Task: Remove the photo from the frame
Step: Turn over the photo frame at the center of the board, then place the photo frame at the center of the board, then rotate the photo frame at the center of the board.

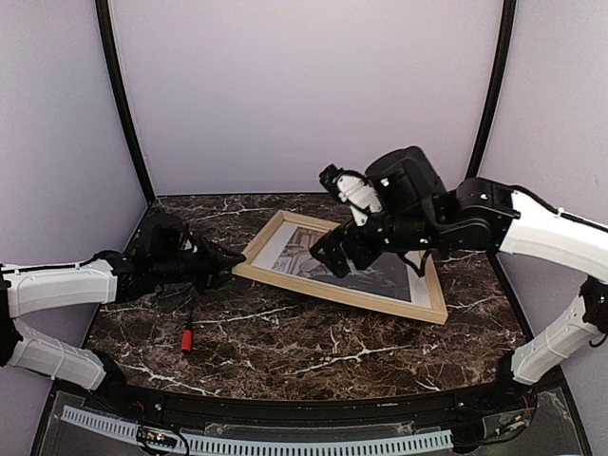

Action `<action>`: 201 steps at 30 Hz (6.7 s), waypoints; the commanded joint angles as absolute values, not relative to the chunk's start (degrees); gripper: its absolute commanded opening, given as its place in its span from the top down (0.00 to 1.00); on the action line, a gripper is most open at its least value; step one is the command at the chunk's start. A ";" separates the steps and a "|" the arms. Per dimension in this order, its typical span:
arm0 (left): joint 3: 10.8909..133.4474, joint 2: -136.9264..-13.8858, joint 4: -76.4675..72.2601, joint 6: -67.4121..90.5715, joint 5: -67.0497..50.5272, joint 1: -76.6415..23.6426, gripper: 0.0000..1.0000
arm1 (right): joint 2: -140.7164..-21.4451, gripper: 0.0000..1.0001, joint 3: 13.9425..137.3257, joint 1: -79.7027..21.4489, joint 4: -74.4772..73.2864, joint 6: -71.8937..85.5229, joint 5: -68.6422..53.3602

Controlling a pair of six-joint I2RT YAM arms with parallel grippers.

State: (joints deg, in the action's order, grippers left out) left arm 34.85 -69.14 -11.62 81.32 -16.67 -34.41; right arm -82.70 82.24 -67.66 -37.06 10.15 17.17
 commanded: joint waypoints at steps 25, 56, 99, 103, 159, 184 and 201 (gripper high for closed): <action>47.80 -62.61 -21.44 40.34 -26.88 -36.72 1.00 | -63.27 0.01 60.00 -37.08 -32.23 37.54 5.17; 80.12 -72.84 4.91 8.55 -3.57 -36.09 1.00 | -65.41 0.01 60.32 -32.88 -22.67 35.24 1.29; 78.36 -88.40 -4.51 -11.34 10.56 -67.80 1.00 | -51.27 0.02 59.01 -35.80 -15.24 77.50 -8.75; 77.62 -90.86 -5.50 -11.62 11.80 -71.56 1.00 | -51.58 0.04 57.81 -35.35 -20.74 77.38 -8.83; 43.82 -71.83 7.27 38.67 12.04 -57.70 0.23 | -48.59 0.31 19.90 -36.35 -22.87 64.87 -5.10; 55.26 -95.28 13.72 45.62 4.87 -41.28 0.61 | -98.96 0.43 67.80 -12.38 -30.04 26.14 13.47; 60.91 -106.69 9.13 42.01 1.81 -40.43 0.64 | -104.52 0.76 61.01 -14.60 -28.29 22.61 -7.07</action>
